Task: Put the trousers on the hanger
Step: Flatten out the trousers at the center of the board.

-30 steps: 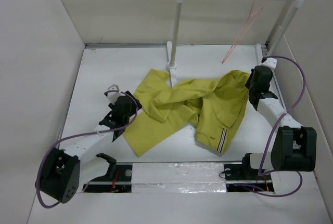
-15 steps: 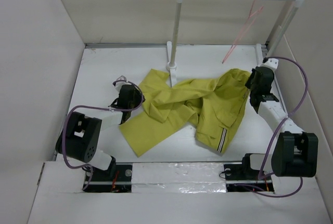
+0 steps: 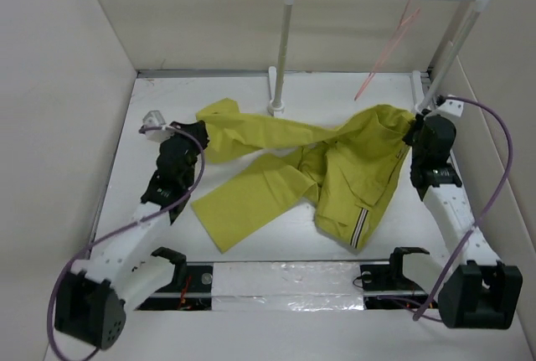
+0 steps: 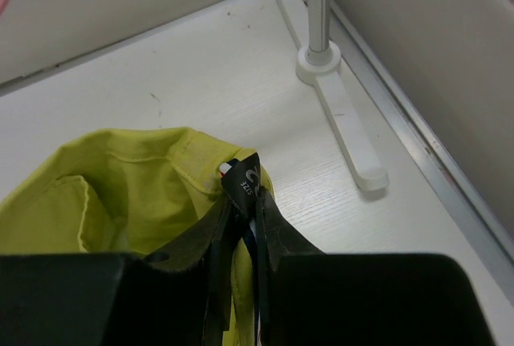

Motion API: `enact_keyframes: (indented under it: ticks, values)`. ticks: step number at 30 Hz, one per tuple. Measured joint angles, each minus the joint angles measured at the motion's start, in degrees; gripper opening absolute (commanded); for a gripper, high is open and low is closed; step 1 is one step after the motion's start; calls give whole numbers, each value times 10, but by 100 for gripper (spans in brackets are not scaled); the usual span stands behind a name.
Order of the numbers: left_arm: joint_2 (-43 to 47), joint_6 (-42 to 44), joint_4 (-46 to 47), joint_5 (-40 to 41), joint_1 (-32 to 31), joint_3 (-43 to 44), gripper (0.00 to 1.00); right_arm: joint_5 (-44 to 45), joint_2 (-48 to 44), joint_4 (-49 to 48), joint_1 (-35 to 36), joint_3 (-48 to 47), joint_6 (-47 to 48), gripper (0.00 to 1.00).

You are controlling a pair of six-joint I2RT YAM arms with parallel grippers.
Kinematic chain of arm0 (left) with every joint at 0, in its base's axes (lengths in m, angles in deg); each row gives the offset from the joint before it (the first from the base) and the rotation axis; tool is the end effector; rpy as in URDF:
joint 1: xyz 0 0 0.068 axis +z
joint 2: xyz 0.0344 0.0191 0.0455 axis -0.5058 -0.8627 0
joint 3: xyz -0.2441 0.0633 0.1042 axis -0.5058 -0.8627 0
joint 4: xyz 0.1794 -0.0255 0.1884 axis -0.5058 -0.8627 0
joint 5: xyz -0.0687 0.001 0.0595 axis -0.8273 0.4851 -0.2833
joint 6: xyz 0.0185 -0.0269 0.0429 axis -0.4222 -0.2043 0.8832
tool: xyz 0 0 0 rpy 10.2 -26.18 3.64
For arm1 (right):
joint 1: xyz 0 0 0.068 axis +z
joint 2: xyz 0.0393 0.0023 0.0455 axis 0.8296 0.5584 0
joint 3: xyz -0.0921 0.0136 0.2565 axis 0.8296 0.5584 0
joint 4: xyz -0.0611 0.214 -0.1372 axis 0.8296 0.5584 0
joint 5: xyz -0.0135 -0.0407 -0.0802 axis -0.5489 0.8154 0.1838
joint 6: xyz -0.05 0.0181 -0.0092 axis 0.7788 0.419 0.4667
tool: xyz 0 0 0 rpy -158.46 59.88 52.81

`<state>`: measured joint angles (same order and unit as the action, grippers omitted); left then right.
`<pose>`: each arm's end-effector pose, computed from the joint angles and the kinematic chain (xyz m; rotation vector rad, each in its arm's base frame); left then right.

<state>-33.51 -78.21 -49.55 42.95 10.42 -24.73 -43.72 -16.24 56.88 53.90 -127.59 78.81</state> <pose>0.2213 -0.0676 0.2884 -0.6191 1.5035 -0.6045 0.2442 -0.0202 0.3026 0.4273 1.7490 -0.1707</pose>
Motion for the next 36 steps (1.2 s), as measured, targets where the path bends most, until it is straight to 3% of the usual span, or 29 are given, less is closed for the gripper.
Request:
enact_keyframes:
  ticks: [4,7,11,16,20,24,25,26,28,29,30,31,34,36]
  values:
    - [134,-2,-37,58,-14,24,0,-1,-80,46,1,7,7,0]
    - [184,-1,-74,81,-22,52,0,-3,-152,94,4,8,10,0]
    - [213,2,-111,96,-22,75,0,-4,-250,179,4,-10,20,0]
    - [197,7,-121,117,-22,76,0,-1,-294,243,4,-67,32,0]
    - [102,28,-102,131,-22,85,0,13,-232,231,-11,-78,34,0]
    - [-65,53,-90,131,-22,149,0,-4,-65,182,-70,-82,20,0]
    - [-106,59,-89,131,-22,167,3,-7,-17,172,-81,-85,15,0]
    - [-149,67,-87,131,-23,189,16,-9,25,167,-88,-91,10,0]
    - [-219,84,-89,130,-25,232,34,-11,116,165,-99,-118,1,2]
    - [-253,92,-89,129,-25,259,49,-12,156,169,-100,-139,-3,10]
    - [-284,103,-91,124,-25,289,54,-14,191,170,-102,-163,-5,25]
    - [-312,107,-97,118,-25,319,57,-17,219,170,-102,-185,-7,52]
    - [-358,115,-97,95,-24,375,58,-25,254,163,-99,-238,-4,77]
    - [-354,114,-90,83,-24,366,58,-26,232,144,-92,-237,-2,78]
